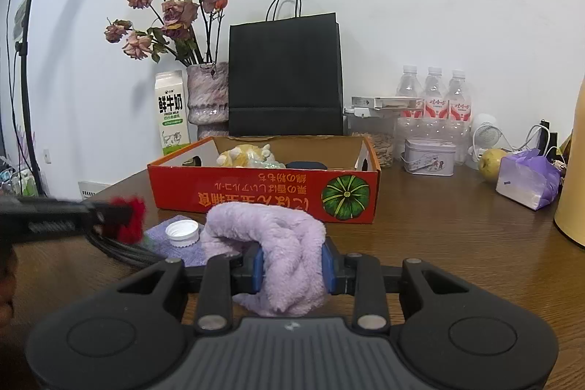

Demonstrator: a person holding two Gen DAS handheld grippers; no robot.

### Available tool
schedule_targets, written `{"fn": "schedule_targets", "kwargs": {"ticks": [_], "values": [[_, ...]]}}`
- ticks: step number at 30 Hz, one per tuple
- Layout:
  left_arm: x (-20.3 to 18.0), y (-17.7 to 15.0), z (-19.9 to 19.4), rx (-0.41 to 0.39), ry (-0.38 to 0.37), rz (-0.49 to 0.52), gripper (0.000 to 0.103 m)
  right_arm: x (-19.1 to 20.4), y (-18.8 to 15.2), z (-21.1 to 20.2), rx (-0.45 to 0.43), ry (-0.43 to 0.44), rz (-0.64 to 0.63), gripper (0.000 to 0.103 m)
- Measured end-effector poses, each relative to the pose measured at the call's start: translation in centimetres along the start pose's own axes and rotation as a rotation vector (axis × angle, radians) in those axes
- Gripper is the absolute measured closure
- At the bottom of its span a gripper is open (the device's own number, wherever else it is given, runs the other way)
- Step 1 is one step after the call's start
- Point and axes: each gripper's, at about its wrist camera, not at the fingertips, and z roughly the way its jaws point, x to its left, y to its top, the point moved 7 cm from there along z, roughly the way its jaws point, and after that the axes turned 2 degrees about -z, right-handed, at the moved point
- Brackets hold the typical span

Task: Organize objects
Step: 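Grasp the red rose with the left tool while the right tool holds the towel, then carry the red rose with the left tool while the right tool carries the towel to the box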

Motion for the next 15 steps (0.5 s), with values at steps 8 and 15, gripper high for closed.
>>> {"fn": "schedule_targets", "kwargs": {"ticks": [8,15], "values": [[0.1,-0.4,-0.8,-0.004,0.019,0.001,0.081,0.1,-0.1,0.1,0.001,0.002,-0.002,0.074],[0.1,-1.5,-1.3,0.02,0.031,-0.002,0.08,0.3,0.0,0.0,-0.005,0.011,-0.007,0.074]]}}
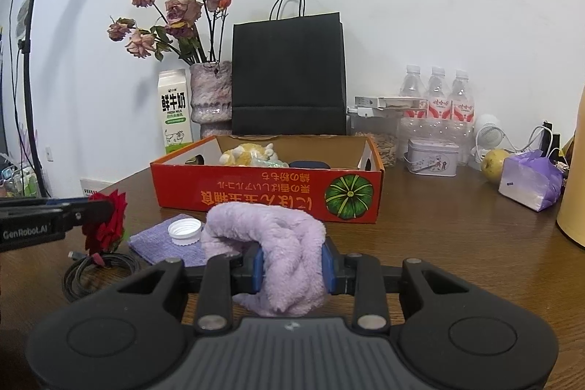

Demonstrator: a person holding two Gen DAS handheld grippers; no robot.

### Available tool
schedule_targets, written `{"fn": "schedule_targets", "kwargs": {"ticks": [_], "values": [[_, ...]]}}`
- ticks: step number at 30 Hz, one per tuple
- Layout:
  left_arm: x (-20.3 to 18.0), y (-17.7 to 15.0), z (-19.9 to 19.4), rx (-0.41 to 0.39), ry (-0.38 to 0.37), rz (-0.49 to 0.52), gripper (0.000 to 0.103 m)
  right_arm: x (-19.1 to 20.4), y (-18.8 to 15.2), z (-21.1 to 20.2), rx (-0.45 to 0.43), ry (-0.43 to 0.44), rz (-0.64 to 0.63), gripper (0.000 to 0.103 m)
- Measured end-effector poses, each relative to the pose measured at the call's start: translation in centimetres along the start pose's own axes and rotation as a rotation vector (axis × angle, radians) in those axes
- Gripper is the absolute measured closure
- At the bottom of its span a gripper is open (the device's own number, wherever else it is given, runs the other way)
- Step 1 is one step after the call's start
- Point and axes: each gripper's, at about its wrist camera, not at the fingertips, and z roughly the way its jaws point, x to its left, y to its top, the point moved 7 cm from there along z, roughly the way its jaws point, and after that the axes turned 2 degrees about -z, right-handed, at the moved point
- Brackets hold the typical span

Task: Organize objects
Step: 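Carry the red rose with the left tool while the right tool carries the towel to the box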

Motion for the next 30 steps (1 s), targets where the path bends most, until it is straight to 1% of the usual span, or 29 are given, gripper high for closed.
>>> {"fn": "schedule_targets", "kwargs": {"ticks": [4,7,10,16,25,30], "values": [[0.0,-0.5,-0.5,0.008,0.012,-0.019,0.08,0.2,0.2,-0.3,-0.015,0.007,-0.006,0.074],[-0.2,-0.3,-0.9,0.001,0.023,-0.023,0.08,0.4,0.3,-0.4,-0.02,0.022,-0.008,0.074],[-0.6,0.0,-1.1,-0.001,0.018,-0.022,0.08,0.6,0.8,-0.8,-0.035,0.028,-0.009,0.074],[-1.5,1.5,-1.4,-0.023,0.002,-0.009,0.08,0.8,2.0,-1.4,-0.054,0.034,-0.022,0.074],[-2.3,4.4,-1.5,-0.062,-0.021,-0.014,0.08,1.1,4.5,-1.4,-0.077,0.035,-0.045,0.074],[-2.4,5.7,-0.6,-0.058,-0.008,-0.017,0.08,1.4,5.7,-0.8,-0.083,0.037,-0.059,0.074]]}}
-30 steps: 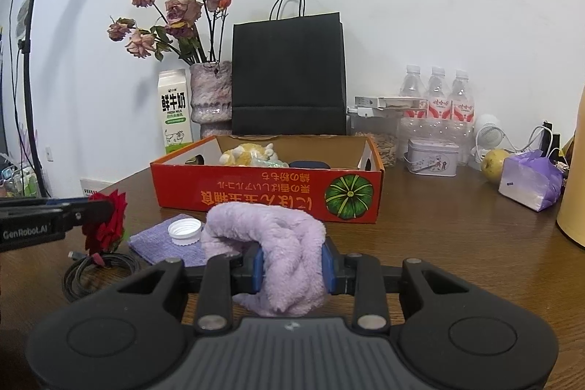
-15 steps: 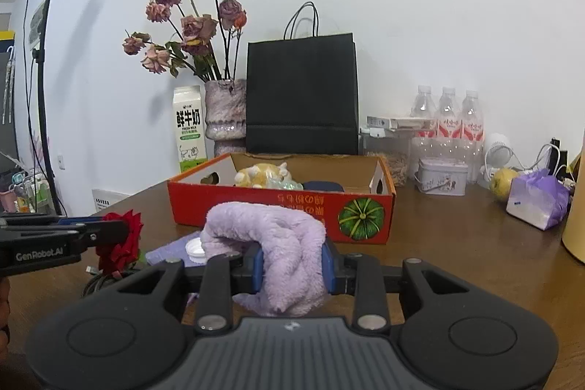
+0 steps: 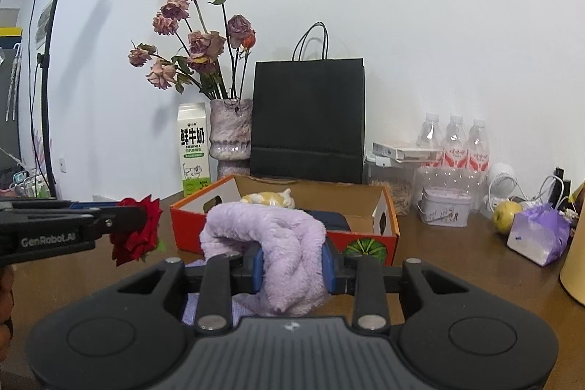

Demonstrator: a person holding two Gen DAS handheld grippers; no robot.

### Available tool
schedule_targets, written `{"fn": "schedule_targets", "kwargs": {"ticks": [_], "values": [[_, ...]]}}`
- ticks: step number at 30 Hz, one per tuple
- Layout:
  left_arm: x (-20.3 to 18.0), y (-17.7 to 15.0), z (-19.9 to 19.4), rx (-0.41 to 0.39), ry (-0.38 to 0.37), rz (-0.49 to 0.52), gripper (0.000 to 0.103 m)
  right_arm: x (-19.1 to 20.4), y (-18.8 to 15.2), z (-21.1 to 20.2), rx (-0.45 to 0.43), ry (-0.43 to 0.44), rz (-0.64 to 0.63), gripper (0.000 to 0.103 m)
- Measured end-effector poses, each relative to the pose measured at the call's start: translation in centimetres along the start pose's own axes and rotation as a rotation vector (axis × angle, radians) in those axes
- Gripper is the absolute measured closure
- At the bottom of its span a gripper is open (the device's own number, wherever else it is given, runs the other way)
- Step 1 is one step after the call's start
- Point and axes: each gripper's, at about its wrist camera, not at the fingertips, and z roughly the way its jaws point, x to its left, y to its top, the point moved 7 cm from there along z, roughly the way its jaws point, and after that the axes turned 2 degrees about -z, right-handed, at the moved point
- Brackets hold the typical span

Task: Organize objects
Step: 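Carry the red rose with the left tool while the right tool carries the towel to the box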

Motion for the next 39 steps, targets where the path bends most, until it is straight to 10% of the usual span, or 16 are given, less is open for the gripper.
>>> {"fn": "schedule_targets", "kwargs": {"ticks": [39], "values": [[1.8,5.5,11.1,-0.033,0.024,-0.051,0.08,-2.3,4.0,10.3,-0.015,-0.015,0.039,0.074]]}}
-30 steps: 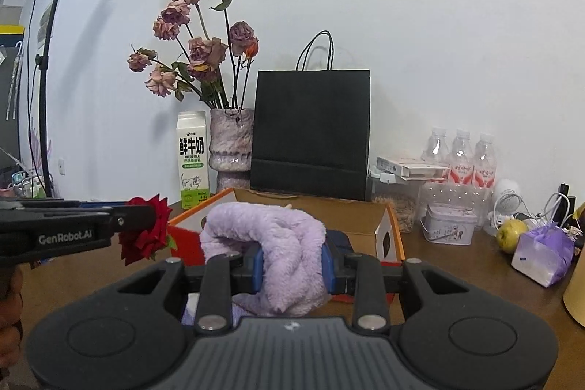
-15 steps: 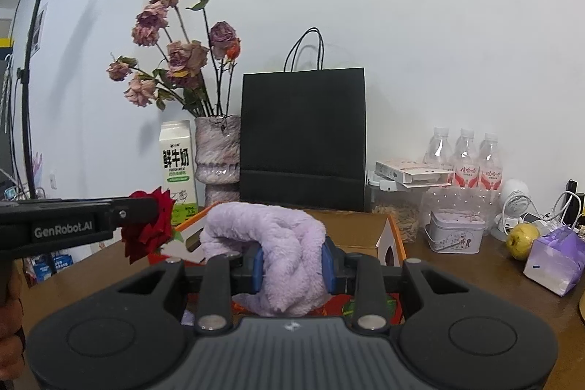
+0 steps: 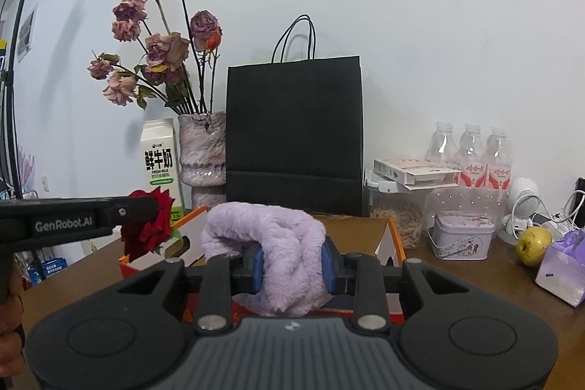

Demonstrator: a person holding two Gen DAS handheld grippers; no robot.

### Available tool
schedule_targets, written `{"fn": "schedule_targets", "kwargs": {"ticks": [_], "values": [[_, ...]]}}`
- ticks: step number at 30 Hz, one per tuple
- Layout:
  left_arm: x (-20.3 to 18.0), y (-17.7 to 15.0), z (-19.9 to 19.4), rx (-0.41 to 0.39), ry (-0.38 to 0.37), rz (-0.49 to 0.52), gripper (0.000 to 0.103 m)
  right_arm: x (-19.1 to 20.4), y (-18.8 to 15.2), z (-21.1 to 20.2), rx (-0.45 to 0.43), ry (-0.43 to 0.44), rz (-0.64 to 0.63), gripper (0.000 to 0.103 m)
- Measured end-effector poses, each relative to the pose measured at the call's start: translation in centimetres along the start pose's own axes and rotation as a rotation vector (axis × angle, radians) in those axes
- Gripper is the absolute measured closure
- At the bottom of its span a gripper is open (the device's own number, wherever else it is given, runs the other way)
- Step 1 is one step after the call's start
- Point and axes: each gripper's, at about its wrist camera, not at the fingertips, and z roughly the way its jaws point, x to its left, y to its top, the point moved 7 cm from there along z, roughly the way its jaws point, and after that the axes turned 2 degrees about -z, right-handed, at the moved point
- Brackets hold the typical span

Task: Organize objects
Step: 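Carry the red rose with the left tool while the right tool carries the towel to the box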

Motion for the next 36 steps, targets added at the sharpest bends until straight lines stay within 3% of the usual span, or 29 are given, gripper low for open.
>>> {"fn": "schedule_targets", "kwargs": {"ticks": [13,36], "values": [[1.8,1.3,3.9,0.016,0.022,-0.009,0.08,-1.4,0.7,4.1,0.014,-0.01,0.003,0.074],[4.4,0.7,10.3,0.078,0.046,0.026,0.08,-4.1,0.3,10.8,0.066,-0.03,-0.019,0.074]]}}
